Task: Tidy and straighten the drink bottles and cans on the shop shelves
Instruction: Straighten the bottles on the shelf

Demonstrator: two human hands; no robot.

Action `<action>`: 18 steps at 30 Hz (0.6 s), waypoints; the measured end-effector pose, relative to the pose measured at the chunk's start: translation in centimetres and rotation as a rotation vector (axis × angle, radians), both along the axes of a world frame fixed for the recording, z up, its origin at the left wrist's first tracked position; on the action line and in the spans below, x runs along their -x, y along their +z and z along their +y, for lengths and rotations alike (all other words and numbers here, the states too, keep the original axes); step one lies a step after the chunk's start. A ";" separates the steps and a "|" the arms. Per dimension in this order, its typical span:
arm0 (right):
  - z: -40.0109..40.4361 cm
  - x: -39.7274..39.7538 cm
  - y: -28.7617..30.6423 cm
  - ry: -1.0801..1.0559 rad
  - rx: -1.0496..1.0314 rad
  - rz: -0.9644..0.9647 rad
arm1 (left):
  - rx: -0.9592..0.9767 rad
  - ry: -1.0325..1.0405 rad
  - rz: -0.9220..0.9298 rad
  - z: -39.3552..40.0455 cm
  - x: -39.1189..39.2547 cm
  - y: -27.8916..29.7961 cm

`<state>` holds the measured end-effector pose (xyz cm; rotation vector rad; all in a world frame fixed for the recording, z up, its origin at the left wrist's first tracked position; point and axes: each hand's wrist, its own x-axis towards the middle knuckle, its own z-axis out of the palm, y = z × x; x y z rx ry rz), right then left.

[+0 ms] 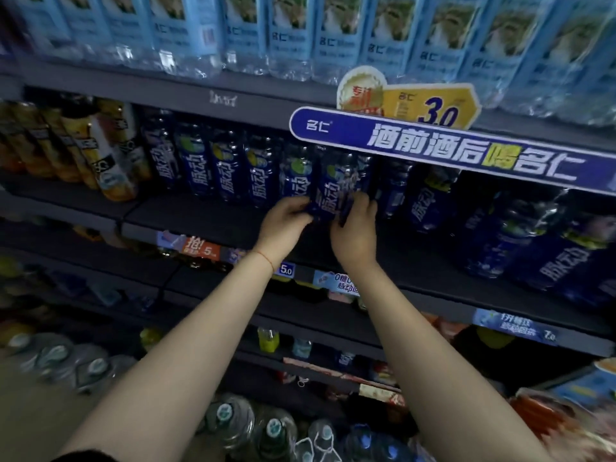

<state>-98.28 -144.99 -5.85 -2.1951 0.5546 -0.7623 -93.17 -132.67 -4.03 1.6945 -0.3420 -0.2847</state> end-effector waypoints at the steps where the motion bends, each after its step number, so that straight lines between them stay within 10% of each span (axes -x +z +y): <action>1: 0.2 0.3 -0.3 0.049 0.035 -0.004 | -0.016 0.054 -0.042 0.4 0.4 -0.2; 11: 0.5 0.5 -0.3 0.228 -0.019 0.382 | -0.331 0.081 -0.236 2.2 2.4 0.2; 18: 5.4 5.2 0.8 0.156 -0.105 -0.102 | -0.178 0.168 -0.178 6.4 4.7 -1.1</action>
